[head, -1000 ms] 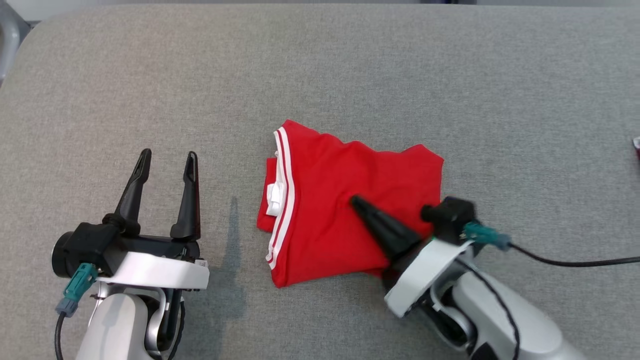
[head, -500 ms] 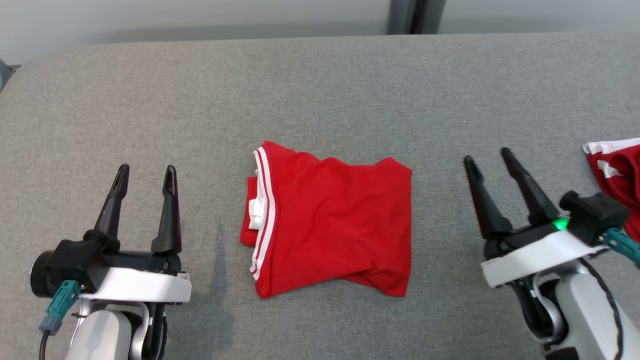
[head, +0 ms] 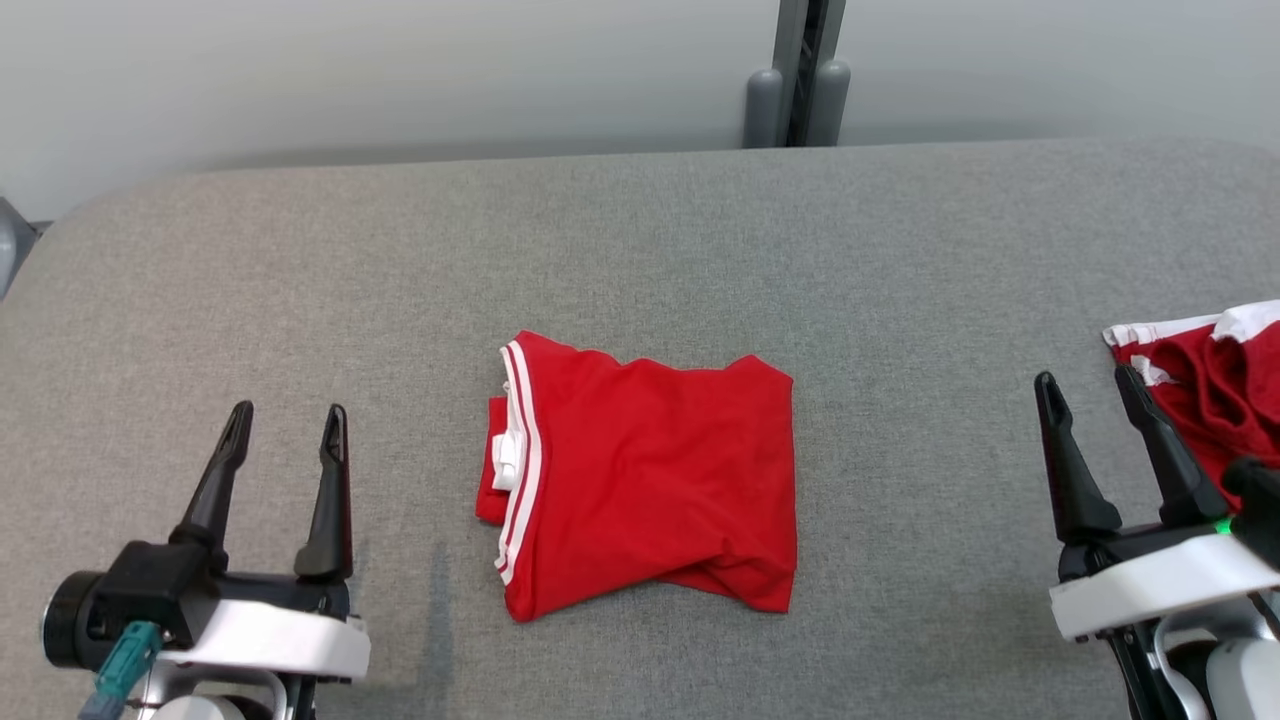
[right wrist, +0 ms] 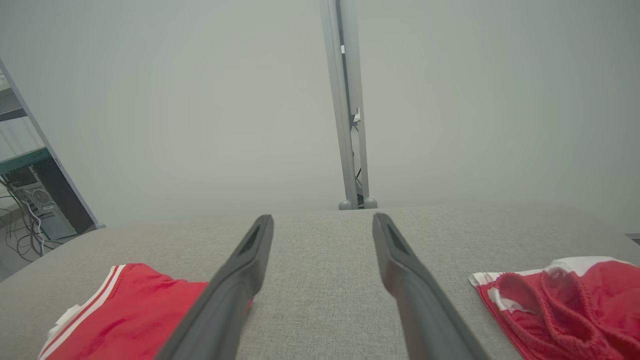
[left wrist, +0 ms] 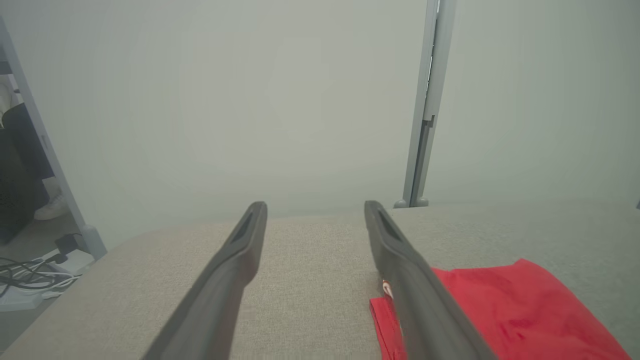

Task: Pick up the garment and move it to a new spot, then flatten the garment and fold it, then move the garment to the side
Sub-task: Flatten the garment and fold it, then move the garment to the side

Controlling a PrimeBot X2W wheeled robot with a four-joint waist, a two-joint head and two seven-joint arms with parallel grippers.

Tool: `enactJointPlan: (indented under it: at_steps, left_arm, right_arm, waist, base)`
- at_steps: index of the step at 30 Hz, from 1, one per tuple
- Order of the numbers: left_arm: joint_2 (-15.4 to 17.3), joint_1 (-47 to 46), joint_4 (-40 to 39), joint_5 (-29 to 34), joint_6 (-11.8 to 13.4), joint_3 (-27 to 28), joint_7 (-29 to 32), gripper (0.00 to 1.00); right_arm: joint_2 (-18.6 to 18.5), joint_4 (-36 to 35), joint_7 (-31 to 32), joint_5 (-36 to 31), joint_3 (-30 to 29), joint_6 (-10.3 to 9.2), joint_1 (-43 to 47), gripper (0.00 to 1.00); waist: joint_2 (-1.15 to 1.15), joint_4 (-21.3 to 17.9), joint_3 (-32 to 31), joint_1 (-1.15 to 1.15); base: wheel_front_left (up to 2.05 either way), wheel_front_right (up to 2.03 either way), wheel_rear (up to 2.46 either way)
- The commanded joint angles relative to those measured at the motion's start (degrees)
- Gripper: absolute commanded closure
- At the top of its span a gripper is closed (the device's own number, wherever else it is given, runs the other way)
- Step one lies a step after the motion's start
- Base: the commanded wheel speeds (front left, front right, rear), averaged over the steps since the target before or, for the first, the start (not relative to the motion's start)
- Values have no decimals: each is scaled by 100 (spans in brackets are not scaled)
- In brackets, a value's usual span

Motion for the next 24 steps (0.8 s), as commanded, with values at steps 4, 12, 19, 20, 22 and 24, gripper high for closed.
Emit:
enactJointPlan:
  at_steps: [4,12,19,20,22,24]
  left_arm:
    - [79,230,-144,56,43,-35,127,0]
    - [107,541,-375,56,122,-112,323,0]
    - [133,618,-487,40,176,-131,417,0]
    - [133,617,-493,38,182,-136,426,0]
    - [128,607,-501,32,191,-148,436,0]
    - [130,585,-507,24,193,-156,439,0]
  right_arm:
    - [31,-161,139,-85,-120,-3,294,0]
    - [135,-435,348,-214,-354,-3,796,0]
    - [227,-651,525,-330,-452,-3,947,0]
    - [236,-669,535,-330,-456,-3,955,0]
    - [245,-702,561,-335,-465,-3,967,0]
    - [255,-727,575,-351,-474,-3,973,0]
  waist:
    - [0,-7,-183,0]
    - [0,4,-453,0]
    - [0,-8,-489,0]
    - [0,-8,-487,0]
    - [0,-2,-477,0]
    - [0,8,-462,0]
  base:
    - [0,0,0]
    - [0,0,0]
    - [0,0,0]
    - [0,0,0]
    - [0,0,0]
    - [0,0,0]
